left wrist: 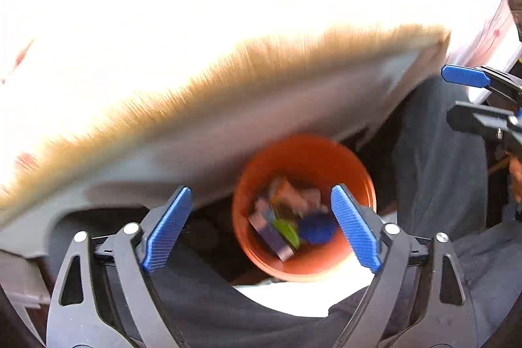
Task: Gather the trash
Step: 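Move both tools to the bed and grasp the green-and-white wet-wipe bag with the right tool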
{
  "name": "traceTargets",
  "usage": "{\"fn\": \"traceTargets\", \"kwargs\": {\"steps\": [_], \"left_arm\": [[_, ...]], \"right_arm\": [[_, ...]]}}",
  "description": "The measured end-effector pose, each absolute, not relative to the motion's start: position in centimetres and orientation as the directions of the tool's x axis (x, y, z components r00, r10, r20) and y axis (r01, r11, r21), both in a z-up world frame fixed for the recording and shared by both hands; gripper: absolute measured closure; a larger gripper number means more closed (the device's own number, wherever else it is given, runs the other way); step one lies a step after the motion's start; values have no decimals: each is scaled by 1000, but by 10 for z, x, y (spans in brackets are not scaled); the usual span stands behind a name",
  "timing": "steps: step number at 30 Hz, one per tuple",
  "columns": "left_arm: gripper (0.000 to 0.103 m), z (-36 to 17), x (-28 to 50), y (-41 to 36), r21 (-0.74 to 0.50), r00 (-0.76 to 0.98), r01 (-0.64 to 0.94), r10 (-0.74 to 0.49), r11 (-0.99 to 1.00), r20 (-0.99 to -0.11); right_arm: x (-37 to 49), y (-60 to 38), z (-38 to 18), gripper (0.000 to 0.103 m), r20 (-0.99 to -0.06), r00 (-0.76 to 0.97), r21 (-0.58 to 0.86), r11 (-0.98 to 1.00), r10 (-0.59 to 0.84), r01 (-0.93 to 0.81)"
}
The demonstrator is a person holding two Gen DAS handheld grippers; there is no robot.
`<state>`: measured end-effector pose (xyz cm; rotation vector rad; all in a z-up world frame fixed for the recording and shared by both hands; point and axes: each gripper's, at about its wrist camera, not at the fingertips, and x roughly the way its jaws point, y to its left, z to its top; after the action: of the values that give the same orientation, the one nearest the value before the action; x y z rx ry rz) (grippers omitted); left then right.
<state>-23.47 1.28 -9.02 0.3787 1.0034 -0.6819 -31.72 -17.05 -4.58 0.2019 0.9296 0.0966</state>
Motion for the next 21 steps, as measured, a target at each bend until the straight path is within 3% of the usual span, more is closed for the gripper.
{"fn": "traceTargets", "kwargs": {"steps": [5, 9, 15, 21], "left_arm": [[11, -25, -217, 31, -50, 504, 617, -443, 786, -741], [10, 2, -180, 36, -99, 559, 538, -442, 837, -701], [10, 10, -114, 33, -188, 605, 426, -433, 885, -669], [10, -2, -58, 7, -116, 633, 416, -379, 902, -675]], "right_arm": [[-294, -194, 2, 5, -712, 690, 199, 980, 130, 21], [-254, -210, 31, 5, -676, 730, 190, 981, 102, 39], [-184, -233, 50, 5, -663, 740, 232, 971, 114, 59], [-119, -233, 45, 5, -671, 733, 221, 974, 111, 55]]}}
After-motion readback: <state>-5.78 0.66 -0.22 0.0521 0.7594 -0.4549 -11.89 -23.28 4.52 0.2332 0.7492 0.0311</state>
